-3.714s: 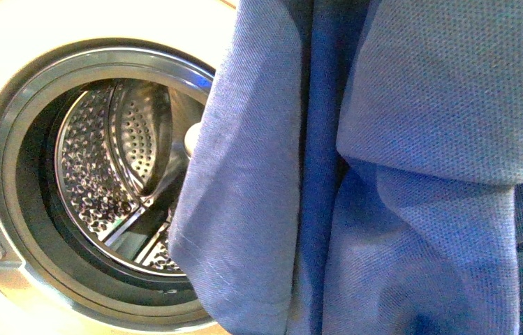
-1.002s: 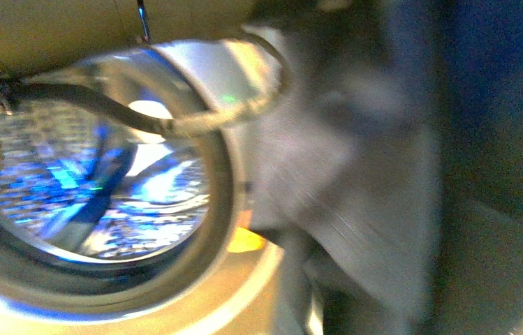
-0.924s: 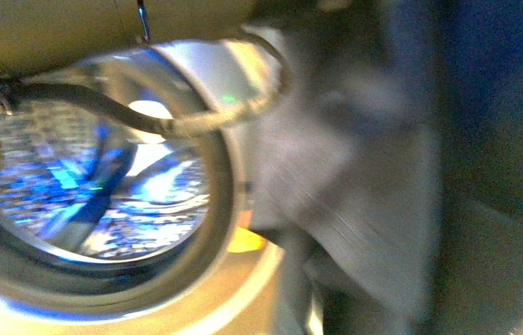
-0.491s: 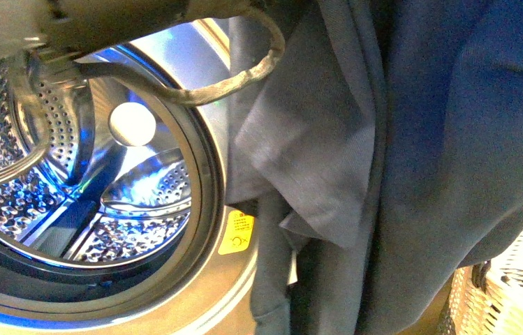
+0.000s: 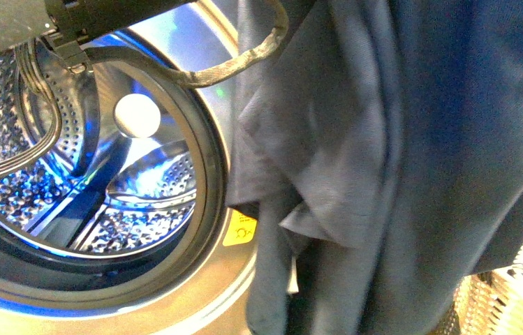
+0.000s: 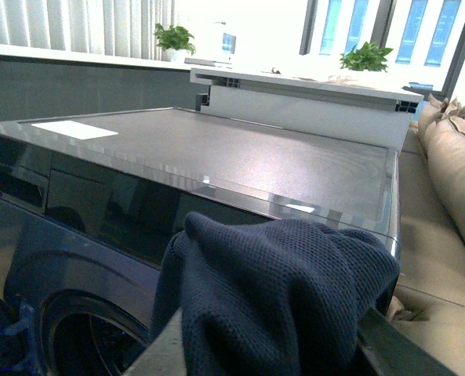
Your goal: Put clothes into washing machine
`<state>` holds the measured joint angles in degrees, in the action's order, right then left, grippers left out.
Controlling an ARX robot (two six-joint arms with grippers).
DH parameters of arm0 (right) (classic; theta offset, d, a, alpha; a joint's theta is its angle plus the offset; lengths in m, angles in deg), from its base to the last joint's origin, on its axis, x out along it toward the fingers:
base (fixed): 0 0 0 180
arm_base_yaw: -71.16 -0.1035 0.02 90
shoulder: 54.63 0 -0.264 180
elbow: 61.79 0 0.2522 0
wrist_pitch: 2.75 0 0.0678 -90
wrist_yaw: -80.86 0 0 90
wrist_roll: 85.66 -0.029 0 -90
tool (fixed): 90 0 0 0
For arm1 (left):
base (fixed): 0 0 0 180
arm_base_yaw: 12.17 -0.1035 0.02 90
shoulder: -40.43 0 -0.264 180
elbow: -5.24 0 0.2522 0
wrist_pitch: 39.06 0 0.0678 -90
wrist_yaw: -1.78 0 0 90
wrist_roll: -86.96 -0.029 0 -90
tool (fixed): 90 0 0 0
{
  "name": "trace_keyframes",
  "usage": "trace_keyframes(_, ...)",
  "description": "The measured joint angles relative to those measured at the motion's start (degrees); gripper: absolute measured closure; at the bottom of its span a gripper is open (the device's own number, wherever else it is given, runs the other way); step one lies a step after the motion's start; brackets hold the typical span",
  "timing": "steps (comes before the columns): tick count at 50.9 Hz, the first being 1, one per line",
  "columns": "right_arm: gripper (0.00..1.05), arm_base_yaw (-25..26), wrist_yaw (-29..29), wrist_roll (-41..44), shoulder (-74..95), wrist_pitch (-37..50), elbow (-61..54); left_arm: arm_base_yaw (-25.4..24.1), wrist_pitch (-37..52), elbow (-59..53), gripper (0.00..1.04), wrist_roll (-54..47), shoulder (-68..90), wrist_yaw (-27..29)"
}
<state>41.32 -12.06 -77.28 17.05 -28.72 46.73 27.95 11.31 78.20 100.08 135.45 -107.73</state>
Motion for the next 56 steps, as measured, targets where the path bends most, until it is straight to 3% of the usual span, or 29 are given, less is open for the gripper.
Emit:
trace_keyframes(15,0.26,0.0,0.0,-0.1,0.0,0.1,0.0,-2.5,1.7,-3.8,0.98,0.8,-0.7,-0.6)
trace_keyframes(24,0.06,0.0,0.0,-0.2,-0.1,0.1,0.0,-5.9,2.8,-6.4,0.98,0.9,-1.1,-1.2)
trace_keyframes(39,0.07,0.0,0.0,-0.2,-0.2,0.2,0.0,-17.5,3.8,-9.3,0.98,1.1,-0.9,-0.1)
trace_keyframes(56,0.07,0.0,0.0,-0.2,-0.2,0.2,0.0,-25.5,3.7,-10.2,0.98,-1.3,1.1,0.1)
